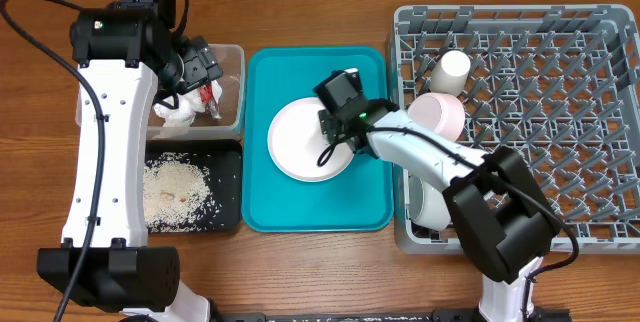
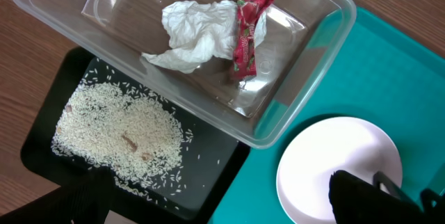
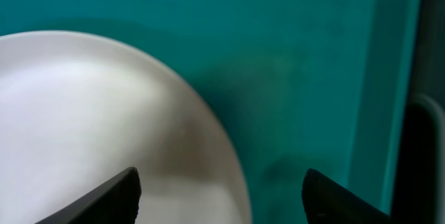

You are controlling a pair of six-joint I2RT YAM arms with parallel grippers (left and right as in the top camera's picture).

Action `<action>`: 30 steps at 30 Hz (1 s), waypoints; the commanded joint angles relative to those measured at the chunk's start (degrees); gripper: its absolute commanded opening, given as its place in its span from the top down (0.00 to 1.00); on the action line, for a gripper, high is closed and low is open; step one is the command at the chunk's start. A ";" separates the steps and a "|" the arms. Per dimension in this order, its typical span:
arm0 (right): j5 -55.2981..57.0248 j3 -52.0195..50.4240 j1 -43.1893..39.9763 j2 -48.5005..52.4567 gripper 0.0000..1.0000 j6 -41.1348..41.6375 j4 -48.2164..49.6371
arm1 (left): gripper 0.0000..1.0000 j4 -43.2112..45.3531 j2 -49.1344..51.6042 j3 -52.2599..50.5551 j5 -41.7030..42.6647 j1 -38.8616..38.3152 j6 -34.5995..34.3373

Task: Sort waste into correct bins and load items into the dishwasher
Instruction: 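Close the right gripper on the white plate's edge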

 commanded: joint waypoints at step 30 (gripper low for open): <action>-11.69 -0.35 -2.43 0.28 0.72 -0.42 -3.96 | 0.00 0.11 -0.11 0.42 -0.52 -0.02 0.09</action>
